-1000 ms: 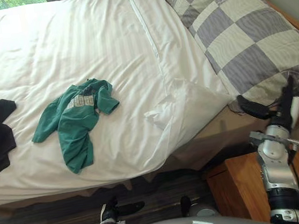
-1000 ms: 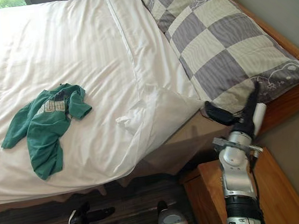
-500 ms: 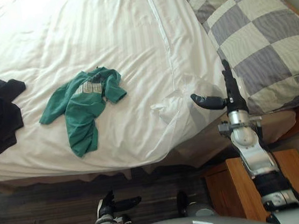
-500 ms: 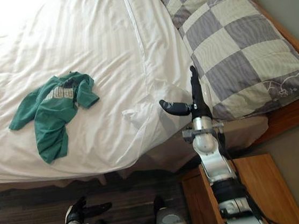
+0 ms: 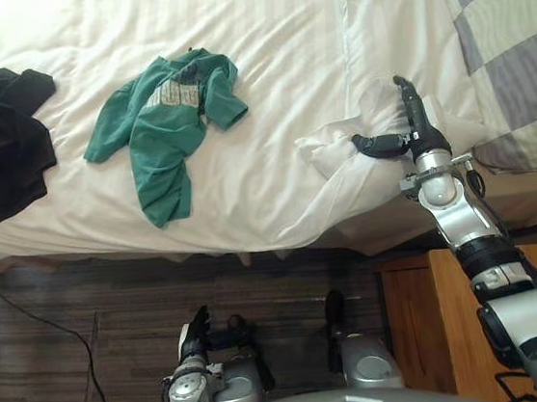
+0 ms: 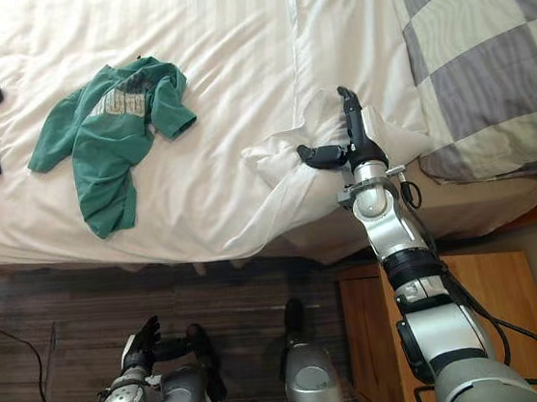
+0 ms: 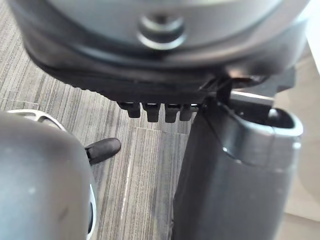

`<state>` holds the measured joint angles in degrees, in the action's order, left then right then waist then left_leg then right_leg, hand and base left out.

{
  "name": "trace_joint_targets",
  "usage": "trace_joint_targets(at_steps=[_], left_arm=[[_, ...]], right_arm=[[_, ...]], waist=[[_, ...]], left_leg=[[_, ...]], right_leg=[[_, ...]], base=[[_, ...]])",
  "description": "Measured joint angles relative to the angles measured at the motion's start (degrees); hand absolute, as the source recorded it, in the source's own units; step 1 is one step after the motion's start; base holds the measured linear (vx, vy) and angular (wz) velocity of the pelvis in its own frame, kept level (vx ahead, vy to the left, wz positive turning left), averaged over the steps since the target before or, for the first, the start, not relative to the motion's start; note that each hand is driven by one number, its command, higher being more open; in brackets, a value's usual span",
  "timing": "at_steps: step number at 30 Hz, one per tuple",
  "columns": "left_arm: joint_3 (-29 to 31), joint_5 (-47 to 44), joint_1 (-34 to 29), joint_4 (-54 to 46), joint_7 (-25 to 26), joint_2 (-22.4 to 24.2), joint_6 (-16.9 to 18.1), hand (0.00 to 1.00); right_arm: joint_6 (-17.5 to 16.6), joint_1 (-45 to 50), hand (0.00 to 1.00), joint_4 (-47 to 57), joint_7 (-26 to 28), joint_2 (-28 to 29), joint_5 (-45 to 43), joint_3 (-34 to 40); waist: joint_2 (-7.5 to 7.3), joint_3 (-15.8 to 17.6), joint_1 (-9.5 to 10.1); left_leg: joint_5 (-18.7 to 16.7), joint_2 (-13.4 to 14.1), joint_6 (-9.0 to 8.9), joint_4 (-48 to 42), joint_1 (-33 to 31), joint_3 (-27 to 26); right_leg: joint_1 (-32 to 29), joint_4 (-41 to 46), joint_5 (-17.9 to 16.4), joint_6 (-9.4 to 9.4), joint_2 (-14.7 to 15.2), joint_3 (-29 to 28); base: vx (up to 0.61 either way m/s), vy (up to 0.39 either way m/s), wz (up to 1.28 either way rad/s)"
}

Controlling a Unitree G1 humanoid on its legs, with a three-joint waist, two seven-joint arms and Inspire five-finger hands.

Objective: Tidy up the quilt and then pick up the clothes from the bed and put them into the laundry hamper

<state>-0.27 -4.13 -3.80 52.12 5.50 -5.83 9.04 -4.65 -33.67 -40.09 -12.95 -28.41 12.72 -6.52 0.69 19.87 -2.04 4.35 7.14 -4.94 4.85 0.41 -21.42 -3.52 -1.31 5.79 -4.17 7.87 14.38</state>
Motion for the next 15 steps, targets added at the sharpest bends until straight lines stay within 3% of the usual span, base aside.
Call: trace_joint_targets(at_steps=[9,15], left_arm=[[-1.65,-0.27,1.01,0.29,-1.84,-0.88,-0.36,1.00],[-0.89,-0.31,1.18,0.60,-1.96,-0.82,-0.83,1.00]], right_arm=[[-0.71,-1.14,0.00,-2.35,3.38,-2.38,-3.10,2.13],[-1.25,11.45,0.00,11.04,3.63,-0.03,-10.27,10.35]], waist=[[-0.21,0.37,0.33],[-0.75,0.25,0.04]], left_leg=[[0.04,-0.31,0.07,0.23,-0.18,1.07],[-0.23,-0.17,-0.29,0.07,0.33,-0.28]], right_leg=[[0.72,-0.79,-0.01,-0.01,0.26,0.87],[0.67,-0.91,0.01,0.00,0.01,-0.66]], base=[[0.00,0.003,0.07],[0.04,-0.017,-0.09]])
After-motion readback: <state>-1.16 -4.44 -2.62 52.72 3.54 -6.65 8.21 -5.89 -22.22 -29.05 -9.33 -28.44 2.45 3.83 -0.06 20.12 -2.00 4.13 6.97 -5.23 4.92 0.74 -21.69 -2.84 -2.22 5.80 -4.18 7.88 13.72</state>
